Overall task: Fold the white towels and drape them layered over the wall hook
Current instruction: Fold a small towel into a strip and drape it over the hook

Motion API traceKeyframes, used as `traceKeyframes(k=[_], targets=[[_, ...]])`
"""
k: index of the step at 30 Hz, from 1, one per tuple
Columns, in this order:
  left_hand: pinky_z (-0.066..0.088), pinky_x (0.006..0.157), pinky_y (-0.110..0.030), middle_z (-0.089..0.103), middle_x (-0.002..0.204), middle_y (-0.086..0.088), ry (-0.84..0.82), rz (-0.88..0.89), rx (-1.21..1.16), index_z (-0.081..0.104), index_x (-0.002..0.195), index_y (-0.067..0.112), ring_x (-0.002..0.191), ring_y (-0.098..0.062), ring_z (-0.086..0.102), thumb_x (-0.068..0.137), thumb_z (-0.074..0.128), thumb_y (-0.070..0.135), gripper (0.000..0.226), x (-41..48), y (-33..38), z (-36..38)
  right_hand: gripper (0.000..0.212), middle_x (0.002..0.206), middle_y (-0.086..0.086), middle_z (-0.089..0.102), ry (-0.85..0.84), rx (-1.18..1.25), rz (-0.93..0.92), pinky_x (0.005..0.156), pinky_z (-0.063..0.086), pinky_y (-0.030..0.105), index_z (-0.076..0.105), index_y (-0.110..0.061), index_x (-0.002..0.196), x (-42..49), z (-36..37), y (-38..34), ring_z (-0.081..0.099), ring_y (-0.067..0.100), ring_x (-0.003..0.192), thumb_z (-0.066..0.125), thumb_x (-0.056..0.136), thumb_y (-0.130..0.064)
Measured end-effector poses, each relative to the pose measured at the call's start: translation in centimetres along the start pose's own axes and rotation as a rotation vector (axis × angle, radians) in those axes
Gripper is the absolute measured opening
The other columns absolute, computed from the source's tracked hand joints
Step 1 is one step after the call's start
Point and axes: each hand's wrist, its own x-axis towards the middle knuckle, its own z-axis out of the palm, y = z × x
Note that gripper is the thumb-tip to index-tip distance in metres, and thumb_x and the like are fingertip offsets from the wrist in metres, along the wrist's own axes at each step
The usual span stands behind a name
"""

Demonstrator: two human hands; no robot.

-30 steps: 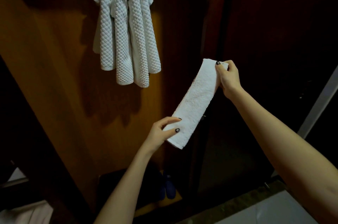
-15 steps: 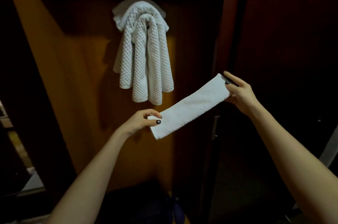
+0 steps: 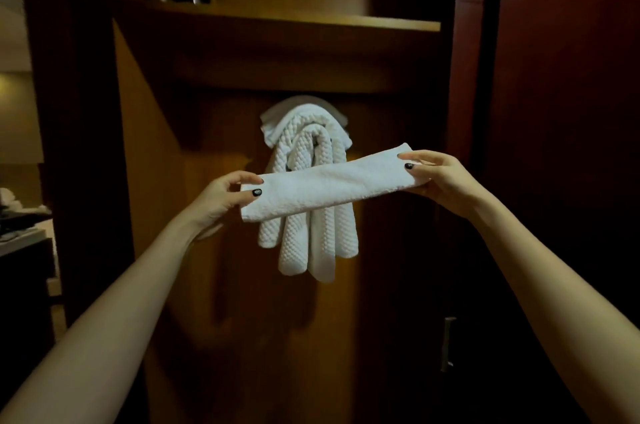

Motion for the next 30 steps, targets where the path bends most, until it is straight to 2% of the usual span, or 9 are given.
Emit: traceKeyframes(k=[3, 6, 9, 14, 16, 19, 22, 25, 30], targets=[[0.051, 0.051, -0.021, 0.059, 0.097, -0.002, -0.002, 0.014, -0.03, 0.066, 0.093, 0.02, 0.069, -0.006, 0.063, 0.083, 0.067, 0.002, 0.02, 2.5, 1.4, -1.4, 0.029, 0.112, 0.004, 0.065, -0.068, 0.006, -0.058, 0.074, 0.056, 0.022, 0.069, -0.019, 0.111, 2.9, 0.1, -1.1, 0.067, 0.008, 0.087, 0.056, 0.093, 0.0], [0.039, 0.049, -0.019, 0.063, 0.089, 0.007, 0.051, 0.077, 0.006, 0.071, 0.079, 0.022, 0.073, -0.008, 0.054, 0.083, 0.067, 0.004, 0.019, 5.6, 2.7, -2.4, 0.036, 0.119, 0.006, 0.064, -0.109, 0.029, -0.074, 0.076, 0.057, 0.023, 0.067, -0.02, 0.117, 6.4, 0.0, -1.6, 0.065, 0.013, 0.091, 0.055, 0.093, 0.003], [0.033, 0.051, -0.019, 0.062, 0.092, 0.005, 0.102, 0.124, 0.043, 0.071, 0.081, 0.018, 0.075, -0.011, 0.047, 0.086, 0.065, 0.003, 0.017, 9.1, 4.1, -3.1, 0.038, 0.119, 0.011, 0.061, -0.121, 0.079, -0.086, 0.078, 0.058, 0.024, 0.067, -0.018, 0.116, 10.2, -0.2, -1.8, 0.062, 0.016, 0.089, 0.053, 0.092, 0.008], [0.046, 0.062, -0.017, 0.063, 0.098, 0.006, 0.151, 0.197, 0.07, 0.068, 0.096, 0.017, 0.081, -0.001, 0.06, 0.088, 0.065, 0.01, 0.011, 15.3, 6.1, -4.4, 0.037, 0.118, 0.011, 0.062, -0.119, 0.182, -0.142, 0.07, 0.057, 0.023, 0.069, -0.016, 0.111, 17.5, -0.4, -1.8, 0.069, 0.009, 0.077, 0.053, 0.09, 0.009], [0.048, 0.052, -0.017, 0.064, 0.085, 0.008, 0.148, 0.211, 0.019, 0.067, 0.101, 0.018, 0.067, 0.001, 0.063, 0.086, 0.067, 0.012, 0.016, 17.7, 6.7, -4.9, 0.034, 0.126, 0.005, 0.06, -0.128, 0.208, -0.145, 0.071, 0.057, 0.023, 0.068, -0.014, 0.111, 20.6, -0.1, -1.6, 0.07, 0.009, 0.083, 0.052, 0.091, 0.009], [0.055, 0.056, -0.021, 0.067, 0.096, 0.0, 0.158, 0.217, -0.07, 0.065, 0.107, 0.017, 0.072, -0.007, 0.067, 0.081, 0.069, 0.012, 0.027, 21.8, 6.6, -5.4, 0.031, 0.135, 0.003, 0.054, -0.134, 0.269, -0.133, 0.072, 0.058, 0.025, 0.061, -0.003, 0.119, 25.4, 0.3, -1.6, 0.069, 0.012, 0.097, 0.05, 0.093, 0.009], [0.057, 0.06, -0.022, 0.067, 0.1, -0.005, 0.21, 0.217, -0.149, 0.063, 0.108, 0.015, 0.075, -0.008, 0.069, 0.086, 0.064, 0.005, 0.024, 25.6, 5.4, -5.5, 0.027, 0.117, 0.02, 0.065, -0.141, 0.313, -0.095, 0.07, 0.058, 0.026, 0.055, 0.014, 0.119, 29.7, 0.7, -1.5, 0.073, 0.022, 0.091, 0.048, 0.094, 0.01], [0.057, 0.061, -0.022, 0.068, 0.099, -0.009, 0.262, 0.195, -0.213, 0.061, 0.109, 0.006, 0.077, -0.01, 0.071, 0.091, 0.059, 0.003, 0.018, 28.8, 3.9, -5.6, 0.016, 0.101, 0.032, 0.066, -0.098, 0.351, -0.045, 0.067, 0.059, 0.028, 0.055, 0.024, 0.101, 33.2, 1.1, -1.0, 0.074, 0.03, 0.086, 0.047, 0.092, 0.013], [0.059, 0.069, -0.025, 0.072, 0.097, -0.013, 0.266, 0.176, -0.264, 0.064, 0.108, 0.0, 0.087, -0.018, 0.071, 0.091, 0.059, 0.003, 0.017, 32.1, 2.1, -5.8, 0.017, 0.109, 0.023, 0.068, -0.074, 0.437, -0.014, 0.071, 0.06, 0.031, 0.059, 0.011, 0.109, 36.3, 1.5, 1.1, 0.072, 0.028, 0.095, 0.049, 0.095, 0.007]])
